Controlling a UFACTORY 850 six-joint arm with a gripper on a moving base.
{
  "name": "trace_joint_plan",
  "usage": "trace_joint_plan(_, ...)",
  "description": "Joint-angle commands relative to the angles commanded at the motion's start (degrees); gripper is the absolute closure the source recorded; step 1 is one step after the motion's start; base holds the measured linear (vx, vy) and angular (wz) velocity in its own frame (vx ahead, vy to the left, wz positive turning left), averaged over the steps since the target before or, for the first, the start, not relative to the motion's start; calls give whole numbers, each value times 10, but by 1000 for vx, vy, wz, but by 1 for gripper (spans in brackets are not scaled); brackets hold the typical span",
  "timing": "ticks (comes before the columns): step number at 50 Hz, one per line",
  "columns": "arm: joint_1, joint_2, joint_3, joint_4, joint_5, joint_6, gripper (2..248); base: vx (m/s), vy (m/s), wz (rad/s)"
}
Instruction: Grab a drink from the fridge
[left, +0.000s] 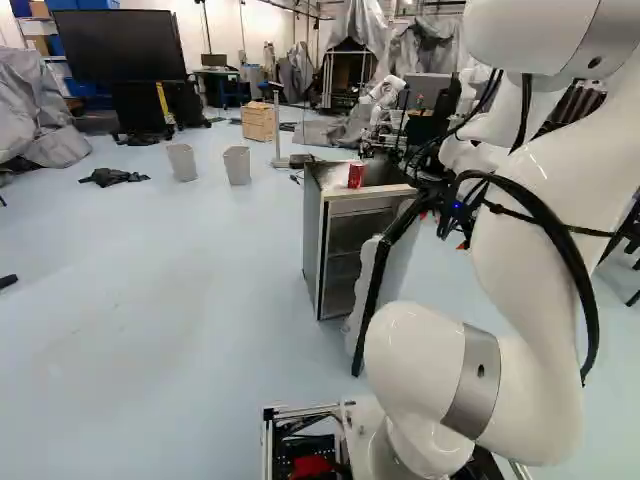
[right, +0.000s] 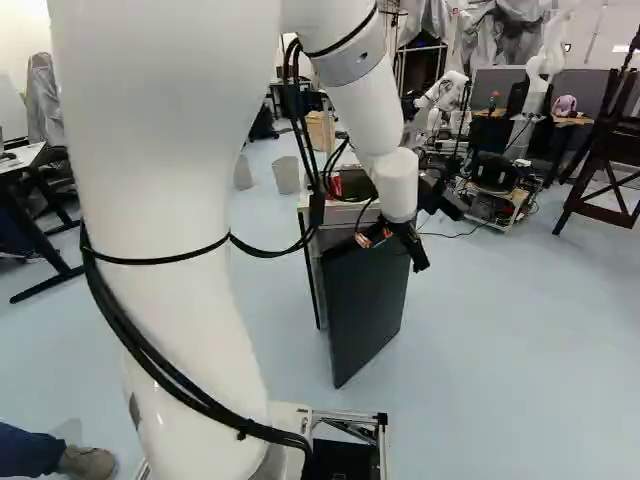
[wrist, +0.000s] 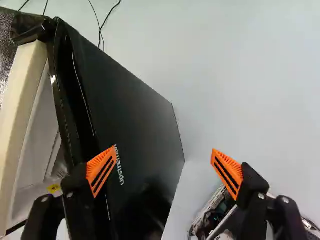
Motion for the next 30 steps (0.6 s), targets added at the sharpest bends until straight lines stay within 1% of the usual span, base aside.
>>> trace_joint_plan(18, 27, 20, 24, -1, 0, 0, 3, 0, 0, 0)
trace_joint_plan(30, 45, 40, 48, -14, 2, 0, 3, 0, 0, 0)
